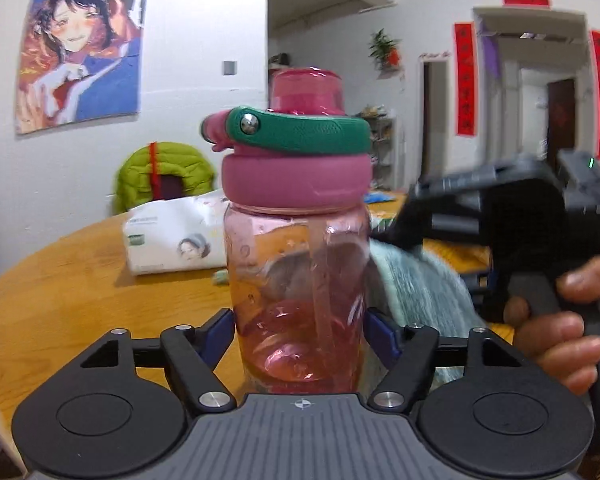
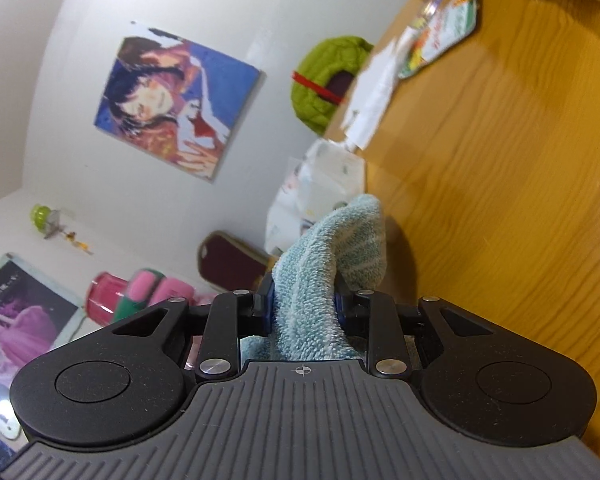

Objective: Clean container
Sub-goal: 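Wipe the towel in the right tool across the bottle held by the left tool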

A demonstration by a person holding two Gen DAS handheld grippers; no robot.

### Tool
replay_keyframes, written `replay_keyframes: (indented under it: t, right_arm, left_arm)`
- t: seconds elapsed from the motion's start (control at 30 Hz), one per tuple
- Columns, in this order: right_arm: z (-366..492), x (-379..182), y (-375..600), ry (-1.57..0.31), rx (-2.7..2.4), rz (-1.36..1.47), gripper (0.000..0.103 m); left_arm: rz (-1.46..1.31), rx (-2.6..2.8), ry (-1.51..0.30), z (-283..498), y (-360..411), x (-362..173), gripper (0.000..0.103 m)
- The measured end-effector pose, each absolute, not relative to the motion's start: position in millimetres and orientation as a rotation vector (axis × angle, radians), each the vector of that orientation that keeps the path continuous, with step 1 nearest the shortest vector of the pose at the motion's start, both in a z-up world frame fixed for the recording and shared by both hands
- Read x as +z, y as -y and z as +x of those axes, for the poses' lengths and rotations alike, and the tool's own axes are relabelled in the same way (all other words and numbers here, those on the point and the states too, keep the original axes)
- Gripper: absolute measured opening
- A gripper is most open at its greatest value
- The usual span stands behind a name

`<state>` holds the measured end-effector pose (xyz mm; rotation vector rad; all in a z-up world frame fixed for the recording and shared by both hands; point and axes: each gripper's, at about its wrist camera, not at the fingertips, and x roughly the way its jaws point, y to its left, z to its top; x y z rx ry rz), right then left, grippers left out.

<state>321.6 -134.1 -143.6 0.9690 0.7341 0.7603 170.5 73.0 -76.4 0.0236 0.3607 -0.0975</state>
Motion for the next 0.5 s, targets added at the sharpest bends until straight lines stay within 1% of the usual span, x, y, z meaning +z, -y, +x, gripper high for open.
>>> replay_keyframes:
  t: [0.2,0.23,0.27,0.3,0.33,0.4,0.5]
  right_arm:
    - [322,-147,130,-0.773,0.724,0.940,0.030]
    - [322,-147,129,-0.781,0.719,0.930,0.030]
    - [322,-147,128,-0.787,0.711,0.915,0.030]
    - [322,-147,126,-0.790,0.702,0.898,0.030]
    - [321,-146,125,-0.789,0.692,0.878,0.029]
    - [319,-143,126,-0.762,0.678,0.861,0.027]
    - [312,-134,143,-0.605,0.778,1.020,0.026]
  left_arm:
    - [-0.030,-0.154,-0.353,184,-93,-77,0.070]
    - [-0.039,-0.146,-0.354,184,-93,-77,0.072]
    - [-0.047,-0.139,-0.354,184,-93,-77,0.077]
    - [-0.043,-0.135,-0.349,183,-92,-77,0.078]
    - [-0.031,-0.135,-0.343,183,-91,-77,0.077]
    - [-0.008,-0.135,-0.346,184,-88,-78,0.070]
    - [0.013,-0.139,-0.346,185,-87,-80,0.070]
